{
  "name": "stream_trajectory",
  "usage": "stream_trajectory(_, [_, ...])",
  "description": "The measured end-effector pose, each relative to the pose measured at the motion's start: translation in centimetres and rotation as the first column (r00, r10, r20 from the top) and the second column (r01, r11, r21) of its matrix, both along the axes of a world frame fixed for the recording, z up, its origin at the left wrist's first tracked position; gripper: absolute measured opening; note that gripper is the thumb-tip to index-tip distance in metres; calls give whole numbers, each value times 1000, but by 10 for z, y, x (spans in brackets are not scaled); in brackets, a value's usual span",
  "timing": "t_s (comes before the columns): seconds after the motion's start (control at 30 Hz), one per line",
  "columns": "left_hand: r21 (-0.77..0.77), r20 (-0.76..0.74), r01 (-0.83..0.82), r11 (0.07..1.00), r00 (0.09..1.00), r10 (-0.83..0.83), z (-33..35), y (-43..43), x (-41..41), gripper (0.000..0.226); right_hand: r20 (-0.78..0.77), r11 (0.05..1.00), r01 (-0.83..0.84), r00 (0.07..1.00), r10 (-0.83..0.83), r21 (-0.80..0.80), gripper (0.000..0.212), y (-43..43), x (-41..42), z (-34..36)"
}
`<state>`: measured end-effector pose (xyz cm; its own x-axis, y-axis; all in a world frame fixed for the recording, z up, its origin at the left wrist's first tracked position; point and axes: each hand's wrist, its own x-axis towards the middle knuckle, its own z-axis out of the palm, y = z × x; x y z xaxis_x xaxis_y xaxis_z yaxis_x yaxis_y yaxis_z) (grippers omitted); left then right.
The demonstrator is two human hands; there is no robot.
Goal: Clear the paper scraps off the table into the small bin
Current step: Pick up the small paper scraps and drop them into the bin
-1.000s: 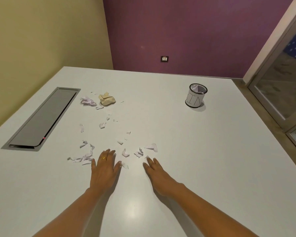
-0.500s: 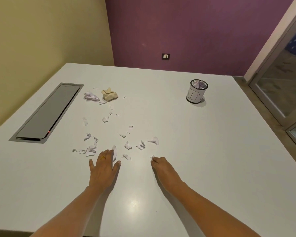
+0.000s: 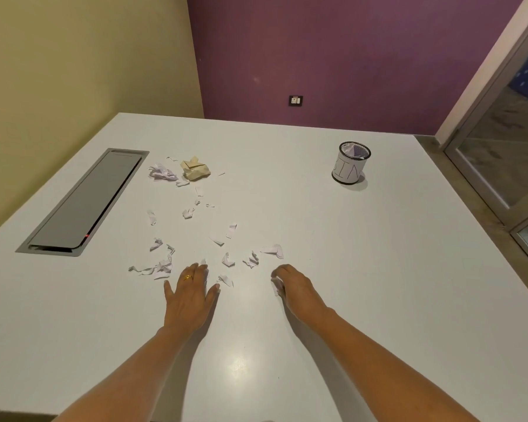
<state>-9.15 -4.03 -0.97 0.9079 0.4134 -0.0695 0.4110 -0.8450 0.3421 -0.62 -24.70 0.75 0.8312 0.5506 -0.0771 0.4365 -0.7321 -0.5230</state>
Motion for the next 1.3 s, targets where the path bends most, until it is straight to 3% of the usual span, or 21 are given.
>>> stream_trajectory(0.07, [5, -5, -2, 1000, 1000, 2, -1, -1, 1, 51, 34, 997, -73, 997, 74, -37, 23, 2, 6, 5])
stream_trajectory(0.2, [-3, -12, 3, 1000, 1000, -3, -1, -2, 4, 50, -56, 974, -155, 988, 147, -167, 20, 6, 13, 13])
stream_trajectory(0.53, [8, -1, 18, 1000, 1000, -18, 6, -3, 29, 51, -237, 982, -115, 968, 78, -148, 28, 10, 30, 14])
stream_trajectory(0.7, [-5, -17, 67, 998, 998, -67, 14, -5, 59, 52, -252, 984, -131, 963, 97, -118, 31, 14, 43, 13])
stream_trajectory(0.87, [20, -65, 139, 990, 988, -137, 15, -6, 88, 51, -257, 995, -55, 966, 31, -88, 20, 12, 73, 11])
stream_trajectory(1.07, [3, -64, 210, 978, 976, -209, 10, -12, 133, 47, -154, 995, 85, 984, -91, -47, 25, 9, 138, 32])
stream_trajectory(1.3, [-41, -32, 314, 948, 948, -316, -1, -25, 180, 45, -68, 922, 342, 940, -335, 182, 24, -16, 238, 68])
